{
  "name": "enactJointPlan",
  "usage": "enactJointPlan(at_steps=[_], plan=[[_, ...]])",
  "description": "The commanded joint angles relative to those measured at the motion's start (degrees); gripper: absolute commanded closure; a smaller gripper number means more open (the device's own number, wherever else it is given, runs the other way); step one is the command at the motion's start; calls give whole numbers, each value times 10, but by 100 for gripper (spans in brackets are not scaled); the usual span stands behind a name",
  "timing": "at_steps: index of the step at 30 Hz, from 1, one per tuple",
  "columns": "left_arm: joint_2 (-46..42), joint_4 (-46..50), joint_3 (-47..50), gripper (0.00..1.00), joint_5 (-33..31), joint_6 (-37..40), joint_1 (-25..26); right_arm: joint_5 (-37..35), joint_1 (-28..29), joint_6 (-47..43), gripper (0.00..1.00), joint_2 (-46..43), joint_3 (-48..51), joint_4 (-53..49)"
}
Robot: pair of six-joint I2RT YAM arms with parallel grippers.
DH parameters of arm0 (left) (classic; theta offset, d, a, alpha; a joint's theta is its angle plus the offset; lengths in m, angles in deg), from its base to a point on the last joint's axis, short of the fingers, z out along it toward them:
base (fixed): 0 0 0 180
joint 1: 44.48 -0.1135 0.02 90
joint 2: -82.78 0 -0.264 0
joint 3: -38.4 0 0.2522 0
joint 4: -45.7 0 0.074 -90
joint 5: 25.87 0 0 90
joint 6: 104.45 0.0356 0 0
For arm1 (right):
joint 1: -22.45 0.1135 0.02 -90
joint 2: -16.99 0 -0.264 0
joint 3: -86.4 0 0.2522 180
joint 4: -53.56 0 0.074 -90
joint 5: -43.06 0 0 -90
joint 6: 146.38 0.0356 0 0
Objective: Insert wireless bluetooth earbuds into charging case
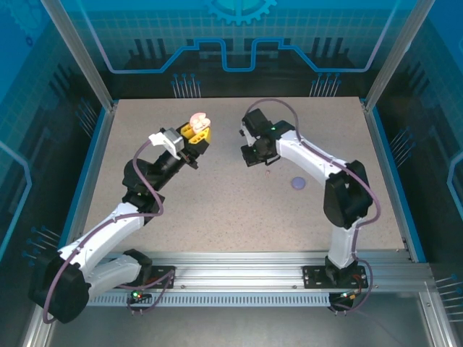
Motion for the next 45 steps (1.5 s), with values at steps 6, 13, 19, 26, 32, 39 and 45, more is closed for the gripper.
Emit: enactJointPlan(at_steps=[6, 13, 19, 26, 32, 39, 45], plan=[[-10, -5, 2, 100, 26, 34, 28, -4, 9, 31, 89, -162, 19, 42], [-12, 12, 11, 100, 23, 73, 69, -40, 18, 23, 90, -270, -8, 61], [-2, 15, 12, 100, 12, 84, 84, -36, 40, 13, 90, -327, -22, 105], [19, 5, 6, 100, 6, 78, 87, -26, 113, -11, 89, -365, -5, 187], [30, 3, -1, 100, 7, 70, 88, -31, 182, -67, 90, -360, 2, 222], [33, 9, -7, 100, 10, 65, 89, -29, 209, -112, 90, -336, 22, 240], [31, 12, -8, 100, 9, 67, 89, -23, 210, -111, 90, -326, 32, 248]])
